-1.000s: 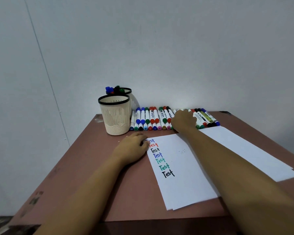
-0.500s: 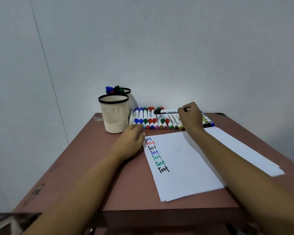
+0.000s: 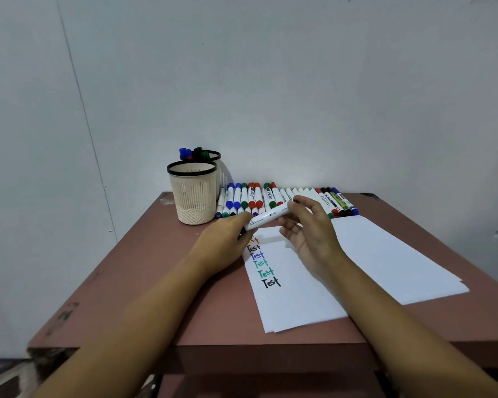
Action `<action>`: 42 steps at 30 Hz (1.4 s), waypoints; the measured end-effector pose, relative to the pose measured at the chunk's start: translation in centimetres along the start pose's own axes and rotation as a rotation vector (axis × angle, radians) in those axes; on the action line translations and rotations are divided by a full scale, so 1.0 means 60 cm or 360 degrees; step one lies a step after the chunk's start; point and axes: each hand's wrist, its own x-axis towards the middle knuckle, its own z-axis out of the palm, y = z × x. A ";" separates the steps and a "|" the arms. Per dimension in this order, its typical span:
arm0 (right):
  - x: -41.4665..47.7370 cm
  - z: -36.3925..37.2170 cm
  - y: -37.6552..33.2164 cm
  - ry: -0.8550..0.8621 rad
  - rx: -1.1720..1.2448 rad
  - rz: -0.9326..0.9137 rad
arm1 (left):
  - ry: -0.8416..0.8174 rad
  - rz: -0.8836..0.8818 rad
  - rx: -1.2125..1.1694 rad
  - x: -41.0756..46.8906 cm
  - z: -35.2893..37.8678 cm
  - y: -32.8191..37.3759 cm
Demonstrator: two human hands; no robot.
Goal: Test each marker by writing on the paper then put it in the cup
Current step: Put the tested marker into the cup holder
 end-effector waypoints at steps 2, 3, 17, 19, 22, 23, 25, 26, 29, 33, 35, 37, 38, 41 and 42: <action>0.005 -0.001 0.007 -0.0106 -0.0021 0.0112 | 0.0023 -0.0005 0.0028 0.001 -0.002 0.003; 0.005 0.000 0.011 -0.0167 -0.0113 0.0129 | 0.0026 0.0008 0.0041 0.002 -0.003 0.005; 0.010 -0.001 0.028 -0.0226 -0.0593 -0.0119 | -0.0233 -0.0015 -0.0400 0.007 0.001 0.020; 0.010 -0.001 0.028 -0.0254 -0.0577 -0.0110 | -0.0246 -0.0063 -0.0458 0.007 0.002 0.018; 0.009 -0.003 0.031 -0.0292 -0.0550 -0.0106 | -0.0208 -0.0095 -0.0562 0.008 0.003 0.014; 0.010 -0.004 0.031 -0.0297 -0.0547 -0.0110 | -0.0199 -0.0098 -0.0592 0.008 0.004 0.012; 0.010 -0.005 0.028 -0.0299 -0.0526 -0.0126 | -0.0169 -0.0098 -0.0669 0.007 0.004 0.010; 0.010 -0.005 0.027 -0.0305 -0.0502 -0.0135 | -0.0136 -0.0097 -0.0700 0.006 0.004 0.008; 0.008 -0.003 0.025 -0.0301 -0.0429 -0.0157 | -0.0019 -0.0145 -0.0688 0.003 0.003 0.005; 0.005 0.001 0.018 -0.0139 -0.0341 -0.0076 | -0.0030 -0.0267 -0.0647 0.004 0.000 0.007; 0.004 0.000 0.008 0.0017 -0.0140 -0.0008 | 0.0085 -0.0424 -0.0726 0.008 -0.001 0.007; 0.000 -0.004 -0.001 0.0098 0.0071 0.0069 | 0.0214 -0.0574 -0.0887 0.012 0.001 0.001; -0.003 -0.007 -0.003 0.0095 0.0133 0.0107 | 0.0237 -0.0619 -0.0958 0.015 0.002 -0.003; -0.016 -0.009 -0.004 0.0037 0.0152 0.0155 | 0.0195 -0.0703 -0.1060 0.018 0.008 -0.016; -0.020 -0.009 -0.005 0.0015 0.0113 0.0143 | 0.0168 -0.0718 -0.1050 0.018 0.008 -0.018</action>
